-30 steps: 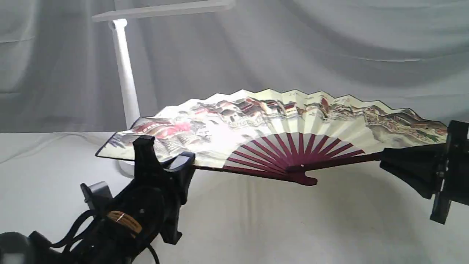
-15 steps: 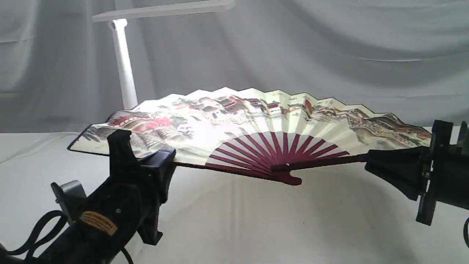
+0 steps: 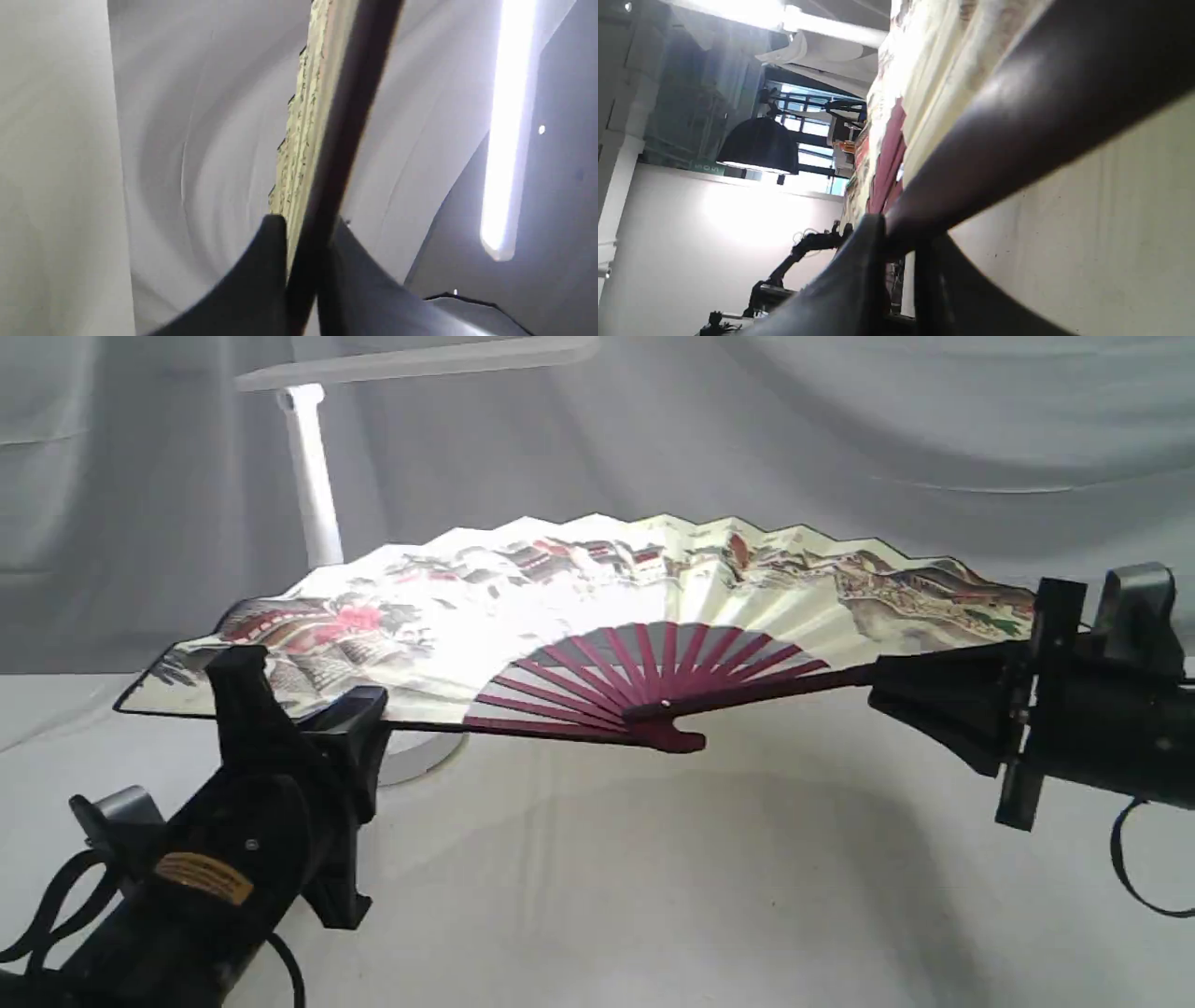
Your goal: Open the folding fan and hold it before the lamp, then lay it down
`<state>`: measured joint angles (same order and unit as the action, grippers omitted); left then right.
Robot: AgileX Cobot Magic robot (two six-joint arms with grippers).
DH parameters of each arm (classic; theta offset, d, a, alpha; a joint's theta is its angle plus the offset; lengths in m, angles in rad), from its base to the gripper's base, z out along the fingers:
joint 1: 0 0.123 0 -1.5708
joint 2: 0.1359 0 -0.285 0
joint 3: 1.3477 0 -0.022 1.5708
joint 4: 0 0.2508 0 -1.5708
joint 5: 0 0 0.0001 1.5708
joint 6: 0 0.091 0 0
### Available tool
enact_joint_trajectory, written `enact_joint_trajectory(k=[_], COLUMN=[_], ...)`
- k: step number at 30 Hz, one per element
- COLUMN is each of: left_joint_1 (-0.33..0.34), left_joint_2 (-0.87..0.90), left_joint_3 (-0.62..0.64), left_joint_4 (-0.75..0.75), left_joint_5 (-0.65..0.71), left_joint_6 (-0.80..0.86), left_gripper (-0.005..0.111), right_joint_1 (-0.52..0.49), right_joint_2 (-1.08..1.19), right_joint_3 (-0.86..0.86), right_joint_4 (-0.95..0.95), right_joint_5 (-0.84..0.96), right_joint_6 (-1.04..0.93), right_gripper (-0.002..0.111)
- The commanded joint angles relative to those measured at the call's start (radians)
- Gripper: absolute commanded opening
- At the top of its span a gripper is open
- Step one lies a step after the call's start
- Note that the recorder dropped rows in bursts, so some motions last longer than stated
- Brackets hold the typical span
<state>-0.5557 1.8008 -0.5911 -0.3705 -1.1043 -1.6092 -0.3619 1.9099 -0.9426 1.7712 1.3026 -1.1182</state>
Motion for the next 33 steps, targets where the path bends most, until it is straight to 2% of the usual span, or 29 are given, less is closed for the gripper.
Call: enact_joint_trajectory(k=[1,4,14,21,33], left_joint_1=[0.066,0.1,0.19,0.278,0.279], left_joint_2=[-0.032,-0.032,-0.032,-0.032,-0.1], left_joint_3=[-0.003,-0.003,-0.003,-0.003,-0.003], left_joint_4=[-0.106,-0.083,-0.048,0.118,0.152], left_joint_5=[-0.117,-0.117,-0.117,-0.117,-0.117], left_joint_6=[-0.078,-0.142,-0.208,-0.288,-0.295], left_gripper=[0.0,0.0,0.0,0.0,0.0], right_joint_1=[0.016,0.041,0.118,0.142,0.142], right_joint_2=[0.001,0.001,0.001,-0.001,-0.074], right_joint_3=[-0.042,-0.075,-0.179,-0.224,-0.224], right_joint_4=[-0.027,-0.027,-0.027,-0.027,-0.027], right_joint_5=[-0.081,-0.081,-0.134,-0.149,-0.137], right_joint_6=[0.005,0.024,0.092,0.123,0.128], right_gripper=[0.0,0.0,0.0,0.0,0.0])
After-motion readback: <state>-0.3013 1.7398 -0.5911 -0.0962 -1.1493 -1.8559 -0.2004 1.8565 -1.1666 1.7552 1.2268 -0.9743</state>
